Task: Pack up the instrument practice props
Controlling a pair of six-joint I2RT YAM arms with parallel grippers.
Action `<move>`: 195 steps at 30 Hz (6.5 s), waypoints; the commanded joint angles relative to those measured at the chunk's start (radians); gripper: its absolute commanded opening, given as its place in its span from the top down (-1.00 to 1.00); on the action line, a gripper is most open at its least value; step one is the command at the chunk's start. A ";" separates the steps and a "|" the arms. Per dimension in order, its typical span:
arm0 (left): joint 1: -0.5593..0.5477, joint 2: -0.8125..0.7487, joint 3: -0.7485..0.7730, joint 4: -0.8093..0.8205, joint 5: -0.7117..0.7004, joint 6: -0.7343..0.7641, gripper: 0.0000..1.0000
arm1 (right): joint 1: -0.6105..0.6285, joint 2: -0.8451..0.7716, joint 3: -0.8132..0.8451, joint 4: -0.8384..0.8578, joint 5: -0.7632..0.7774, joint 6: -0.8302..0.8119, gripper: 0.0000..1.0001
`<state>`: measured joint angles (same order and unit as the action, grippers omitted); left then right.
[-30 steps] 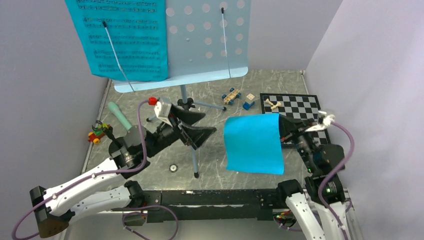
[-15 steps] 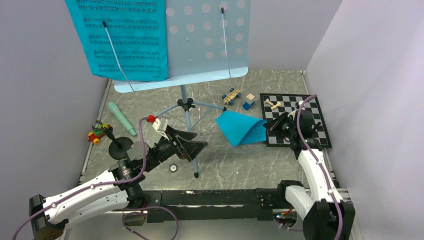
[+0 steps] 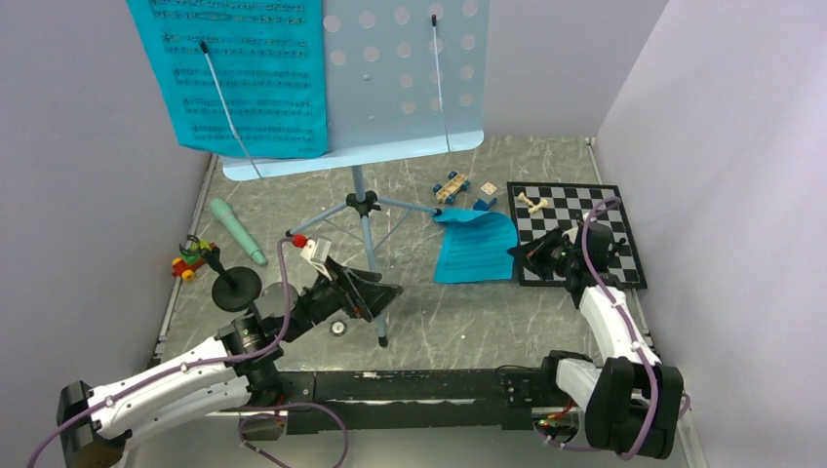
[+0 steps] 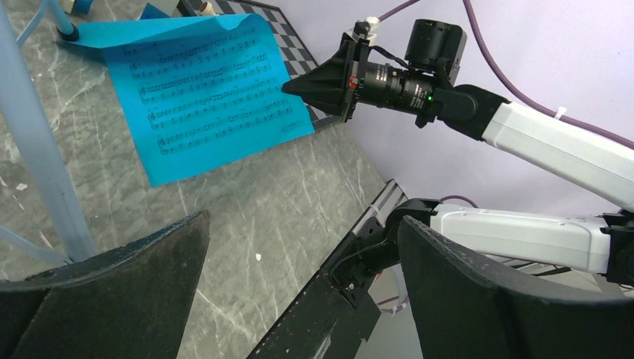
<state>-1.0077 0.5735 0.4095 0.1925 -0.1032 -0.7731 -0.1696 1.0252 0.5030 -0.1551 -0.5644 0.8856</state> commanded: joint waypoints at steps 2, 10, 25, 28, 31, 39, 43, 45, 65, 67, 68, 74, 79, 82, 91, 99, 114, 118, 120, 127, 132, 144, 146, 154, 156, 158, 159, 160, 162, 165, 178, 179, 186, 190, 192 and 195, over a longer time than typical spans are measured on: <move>-0.005 0.027 -0.002 0.013 0.001 -0.042 -0.99 | -0.005 -0.014 -0.020 -0.010 -0.014 0.000 1.00; -0.005 0.051 -0.015 0.028 0.005 -0.038 -0.99 | 0.082 -0.201 0.233 -0.299 0.072 -0.092 1.00; -0.005 0.099 0.019 0.012 0.029 -0.041 -0.99 | -0.097 -0.078 -0.073 0.050 -0.094 0.072 1.00; -0.005 0.097 0.015 0.007 0.026 -0.040 -0.99 | -0.097 -0.079 -0.041 0.022 -0.089 0.044 1.00; -0.005 0.099 0.012 0.017 0.027 -0.040 -0.99 | -0.097 -0.060 -0.025 0.005 -0.089 0.031 1.00; -0.005 0.108 -0.008 0.038 0.038 -0.056 -0.99 | -0.099 0.033 0.000 0.001 -0.033 -0.010 1.00; -0.005 0.097 -0.016 0.038 0.033 -0.060 -0.99 | -0.099 0.075 0.039 -0.036 -0.005 -0.052 1.00; -0.005 0.097 -0.022 0.040 0.029 -0.060 -0.99 | -0.098 0.101 0.044 -0.045 0.010 -0.074 1.00; -0.005 0.032 0.011 -0.091 -0.042 -0.035 -0.99 | -0.056 0.036 0.286 -0.295 0.210 -0.220 -0.60; -0.005 0.030 0.023 -0.114 -0.054 -0.030 -0.99 | -0.015 0.005 0.311 -0.306 0.246 -0.236 -0.60; -0.005 0.027 0.029 -0.127 -0.061 -0.029 -0.99 | 0.008 -0.017 0.317 -0.296 0.255 -0.239 -0.60; -0.005 -0.005 0.106 -0.291 -0.123 -0.005 -0.99 | 0.325 -0.185 0.373 -0.229 0.469 -0.325 -0.58; -0.005 -0.055 0.184 -0.442 -0.193 0.017 -0.99 | 0.483 -0.256 0.359 -0.162 0.498 -0.378 -0.53; -0.005 -0.128 0.194 -0.488 -0.223 0.061 -0.99 | 0.600 -0.284 0.348 -0.107 0.538 -0.412 -0.49; -0.005 -0.342 0.284 -0.573 -0.250 0.284 -0.99 | 1.022 -0.295 0.447 -0.042 0.763 -0.584 -0.48; -0.005 -0.405 0.388 -0.743 -0.333 0.300 -0.95 | 1.293 -0.188 0.516 0.010 0.785 -0.755 -0.49; -0.005 -0.292 0.708 -0.642 -0.392 0.534 -0.97 | 1.481 0.174 0.921 0.180 0.926 -0.863 -0.63; -0.005 -0.215 0.802 -0.574 -0.359 0.592 -0.97 | 1.480 0.256 1.030 0.198 0.968 -0.848 -0.68; -0.005 -0.201 0.824 -0.507 -0.367 0.617 -0.99 | 1.480 0.288 1.074 0.204 0.999 -0.836 -0.72; -0.006 -0.056 0.987 -0.422 -0.436 0.713 -0.99 | 1.480 0.391 1.225 0.207 1.134 -0.822 -0.78; -0.005 0.045 1.073 -0.355 -0.528 0.733 -0.95 | 1.467 0.475 1.347 0.195 1.209 -0.813 -0.79; -0.005 0.227 1.317 -0.507 -0.570 0.703 -0.73 | 1.273 0.599 1.570 -0.072 0.967 -0.549 -0.79; -0.005 0.229 1.318 -0.512 -0.572 0.704 -0.72 | 1.259 0.600 1.556 -0.061 0.934 -0.539 -0.79; -0.005 0.238 1.310 -0.501 -0.584 0.728 -0.67 | 1.248 0.656 1.620 -0.106 0.885 -0.511 -0.75; -0.005 0.238 1.302 -0.494 -0.580 0.731 -0.65 | 1.248 0.676 1.647 -0.129 0.881 -0.503 -0.74; -0.005 0.238 1.295 -0.490 -0.577 0.733 -0.64 | 1.247 0.694 1.664 -0.143 0.878 -0.496 -0.73; -0.005 0.237 1.289 -0.486 -0.576 0.735 -0.63 | 1.248 0.698 1.665 -0.143 0.874 -0.491 -0.73; -0.005 0.234 1.284 -0.482 -0.575 0.736 -0.62 | 1.247 0.701 1.663 -0.141 0.871 -0.487 -0.72; -0.005 0.229 1.273 -0.475 -0.575 0.738 -0.61 | 1.246 0.706 1.661 -0.136 0.865 -0.482 -0.71; -0.005 0.220 1.255 -0.466 -0.571 0.738 -0.58 | 1.246 0.707 1.651 -0.119 0.854 -0.479 -0.68; -0.005 0.190 1.206 -0.438 -0.563 0.733 -0.56 | 1.250 0.632 1.512 -0.030 0.860 -0.461 -0.62; -0.005 0.192 1.207 -0.438 -0.562 0.732 -0.55 | 1.250 0.630 1.507 -0.024 0.857 -0.460 -0.58; -0.005 0.195 1.196 -0.431 -0.561 0.731 -0.53 | 1.250 0.630 1.491 0.027 0.827 -0.453 -0.42; -0.005 0.193 1.187 -0.429 -0.559 0.729 -0.51 | 1.250 0.621 1.454 0.076 0.821 -0.443 -0.40; -0.005 0.192 1.185 -0.430 -0.559 0.727 -0.51 | 1.249 0.609 1.422 0.115 0.816 -0.443 -0.36; -0.005 0.190 1.183 -0.430 -0.558 0.728 -0.51 | 1.249 0.590 1.376 0.172 0.802 -0.445 -0.25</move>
<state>-1.0088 0.7673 1.5932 -0.2661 -0.6704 -0.0631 1.0935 1.6562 1.9293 -0.0879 0.2398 0.4374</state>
